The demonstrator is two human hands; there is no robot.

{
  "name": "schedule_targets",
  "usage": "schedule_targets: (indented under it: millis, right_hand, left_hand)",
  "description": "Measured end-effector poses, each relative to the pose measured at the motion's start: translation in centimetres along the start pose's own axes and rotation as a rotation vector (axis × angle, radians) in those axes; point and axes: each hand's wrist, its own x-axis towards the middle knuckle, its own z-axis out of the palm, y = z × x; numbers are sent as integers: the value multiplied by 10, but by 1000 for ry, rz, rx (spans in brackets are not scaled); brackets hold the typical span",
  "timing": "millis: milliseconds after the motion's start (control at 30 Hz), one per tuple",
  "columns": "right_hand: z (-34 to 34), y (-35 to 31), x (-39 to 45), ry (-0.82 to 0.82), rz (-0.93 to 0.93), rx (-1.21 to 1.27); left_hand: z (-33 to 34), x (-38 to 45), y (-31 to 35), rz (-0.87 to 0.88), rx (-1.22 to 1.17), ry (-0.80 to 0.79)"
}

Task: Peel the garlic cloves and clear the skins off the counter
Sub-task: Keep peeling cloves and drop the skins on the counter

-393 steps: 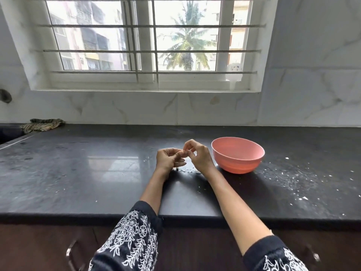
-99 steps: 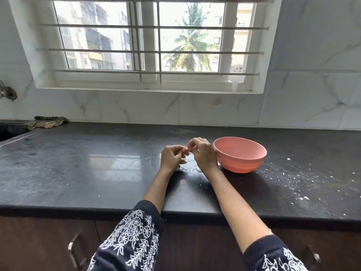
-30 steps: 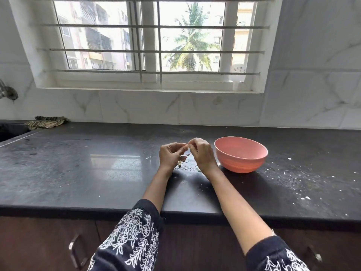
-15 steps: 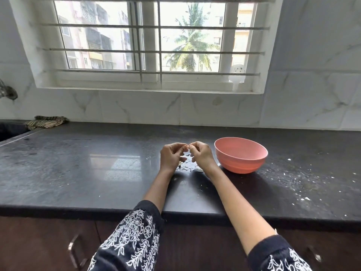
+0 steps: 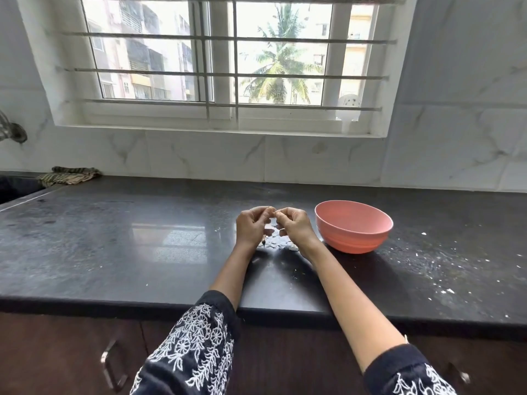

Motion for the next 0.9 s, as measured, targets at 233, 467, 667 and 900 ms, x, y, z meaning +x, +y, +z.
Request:
schedule_targets:
  millis: [233,467,667,900]
  right_hand:
    - [-1,2,1,5,-25,-55]
    - [-3,3,4,113,-102,-283]
    - [-4,1,0,133,-200,-410]
    - [-5,-1,-2,195,-279,-446]
  left_hand:
    - [-3,-3,8,-162,-292,42]
    - [-4,0,10,-266,-342,92]
    - [-4,-2,13,-269,-325,71]
    - [-3,-3,14,-268,-300,39]
